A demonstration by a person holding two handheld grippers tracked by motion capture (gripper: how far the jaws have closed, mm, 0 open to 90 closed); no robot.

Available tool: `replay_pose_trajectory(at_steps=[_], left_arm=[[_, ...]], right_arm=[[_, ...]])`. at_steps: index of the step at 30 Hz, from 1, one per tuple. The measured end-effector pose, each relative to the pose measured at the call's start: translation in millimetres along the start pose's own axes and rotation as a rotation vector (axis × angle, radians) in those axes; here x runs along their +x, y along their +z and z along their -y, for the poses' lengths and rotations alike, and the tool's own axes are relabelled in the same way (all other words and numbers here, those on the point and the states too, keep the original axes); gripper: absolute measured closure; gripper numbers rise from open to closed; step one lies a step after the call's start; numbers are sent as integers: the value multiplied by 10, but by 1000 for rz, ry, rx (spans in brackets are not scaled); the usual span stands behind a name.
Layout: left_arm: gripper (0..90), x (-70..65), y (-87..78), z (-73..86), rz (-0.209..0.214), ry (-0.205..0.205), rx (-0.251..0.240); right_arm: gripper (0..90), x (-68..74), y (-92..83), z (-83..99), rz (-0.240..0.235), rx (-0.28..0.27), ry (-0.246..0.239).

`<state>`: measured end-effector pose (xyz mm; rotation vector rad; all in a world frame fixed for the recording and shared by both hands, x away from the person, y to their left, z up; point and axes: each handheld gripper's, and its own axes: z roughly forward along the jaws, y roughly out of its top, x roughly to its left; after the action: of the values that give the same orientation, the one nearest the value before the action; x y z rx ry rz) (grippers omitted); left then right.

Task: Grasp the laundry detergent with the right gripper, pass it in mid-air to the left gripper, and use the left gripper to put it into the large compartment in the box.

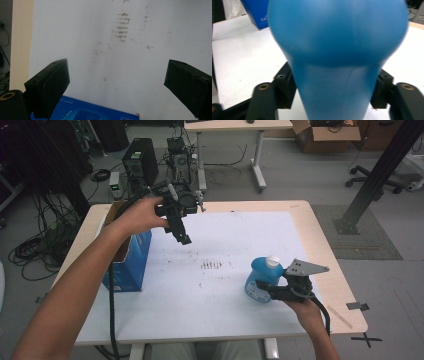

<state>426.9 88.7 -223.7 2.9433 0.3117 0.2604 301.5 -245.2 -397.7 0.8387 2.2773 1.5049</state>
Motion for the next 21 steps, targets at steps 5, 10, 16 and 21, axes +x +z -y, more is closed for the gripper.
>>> replay_pose_trajectory(at_steps=[5, 10, 16, 21], left_arm=[[63, -7, 2, -4, -1, 0, 1], [64, -17, -1, -17, -1, 6, 2], [64, -71, -31, -30, -4, 16, -2], [64, -120, -72, -10, -1, 11, 7]], right_arm=[[405, 8, -1, -6, -7, 2, -13], [429, 50, 1, -49, 5, 26, -34], [433, 63, -48, -180, -50, 10, -31], [433, 76, -122, -380, -81, 14, -63]])
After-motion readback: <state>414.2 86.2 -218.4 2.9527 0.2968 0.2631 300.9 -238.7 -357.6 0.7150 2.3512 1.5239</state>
